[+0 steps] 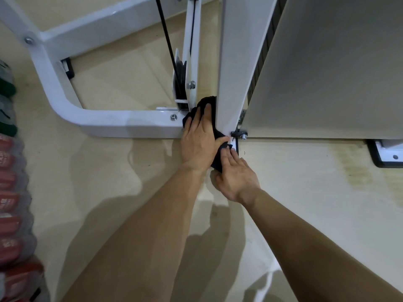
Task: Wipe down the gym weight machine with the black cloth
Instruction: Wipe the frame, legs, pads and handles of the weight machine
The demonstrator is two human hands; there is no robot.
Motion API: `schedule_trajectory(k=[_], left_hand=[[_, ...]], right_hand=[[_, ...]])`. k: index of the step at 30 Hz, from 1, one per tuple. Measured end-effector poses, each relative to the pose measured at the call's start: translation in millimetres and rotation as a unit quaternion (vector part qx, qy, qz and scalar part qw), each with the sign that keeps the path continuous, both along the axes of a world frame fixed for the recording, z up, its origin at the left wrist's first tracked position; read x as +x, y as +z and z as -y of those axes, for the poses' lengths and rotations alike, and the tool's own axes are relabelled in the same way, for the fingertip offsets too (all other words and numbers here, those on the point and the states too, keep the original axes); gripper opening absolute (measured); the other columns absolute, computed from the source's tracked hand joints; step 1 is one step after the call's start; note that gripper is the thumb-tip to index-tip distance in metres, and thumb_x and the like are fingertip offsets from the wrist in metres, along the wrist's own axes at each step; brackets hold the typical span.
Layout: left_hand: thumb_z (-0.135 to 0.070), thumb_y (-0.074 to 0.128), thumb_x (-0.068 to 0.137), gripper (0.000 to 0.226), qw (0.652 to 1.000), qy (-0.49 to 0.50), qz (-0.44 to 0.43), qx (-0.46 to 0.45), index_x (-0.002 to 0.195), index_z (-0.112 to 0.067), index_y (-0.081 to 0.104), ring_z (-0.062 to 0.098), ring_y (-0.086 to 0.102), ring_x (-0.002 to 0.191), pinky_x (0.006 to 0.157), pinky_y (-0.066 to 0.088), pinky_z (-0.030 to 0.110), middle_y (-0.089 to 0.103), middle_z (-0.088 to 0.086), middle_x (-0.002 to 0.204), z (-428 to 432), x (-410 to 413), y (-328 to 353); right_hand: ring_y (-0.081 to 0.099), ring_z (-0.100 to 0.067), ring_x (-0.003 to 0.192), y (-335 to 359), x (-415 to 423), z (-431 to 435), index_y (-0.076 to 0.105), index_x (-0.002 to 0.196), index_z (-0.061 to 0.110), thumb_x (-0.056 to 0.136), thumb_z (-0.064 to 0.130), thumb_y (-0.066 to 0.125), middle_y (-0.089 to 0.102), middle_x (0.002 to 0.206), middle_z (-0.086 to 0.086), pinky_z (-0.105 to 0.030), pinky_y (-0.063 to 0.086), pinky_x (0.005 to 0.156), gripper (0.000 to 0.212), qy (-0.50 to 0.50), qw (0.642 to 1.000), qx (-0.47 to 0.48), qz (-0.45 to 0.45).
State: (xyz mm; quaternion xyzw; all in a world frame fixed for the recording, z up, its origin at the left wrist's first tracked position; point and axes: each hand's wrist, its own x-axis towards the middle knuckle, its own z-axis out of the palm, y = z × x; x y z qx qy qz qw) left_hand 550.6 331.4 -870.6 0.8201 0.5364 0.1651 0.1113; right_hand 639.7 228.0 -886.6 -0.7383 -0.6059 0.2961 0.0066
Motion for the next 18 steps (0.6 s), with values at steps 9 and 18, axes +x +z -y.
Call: schedule_trajectory(k=[9, 18], left_hand=[[-0.047, 0.066, 0.089, 0.09, 0.999, -0.036, 0.003, 0.011, 0.155, -0.002, 0.024, 0.03, 0.037, 0.143, 0.115, 0.031, 0.037, 0.041, 0.019, 0.153, 14.0, -15.8, 7.0], [-0.067, 0.071, 0.072, 0.12, 0.988, -0.052, -0.132, 0.057, 0.157, -0.004, 0.013, 0.023, 0.022, 0.151, 0.123, 0.012, 0.043, 0.029, 0.008, 0.161, -11.4, -8.0, -11.8]], right_hand=[[-0.008, -0.017, 0.154, 16.2, 1.9, 12.7, -0.01, 0.158, 0.01, 0.098, 0.035, 0.037, -0.008, 0.168, -0.007, -0.037, 0.009, 0.126, 0.08, -0.048, 0.995, 0.086, -0.03], [0.012, -0.025, 0.153, -15.2, -3.4, -3.4, 0.004, 0.156, 0.007, 0.096, 0.041, 0.041, 0.007, 0.167, -0.013, -0.042, 0.018, 0.123, 0.078, -0.046, 0.999, 0.027, -0.013]])
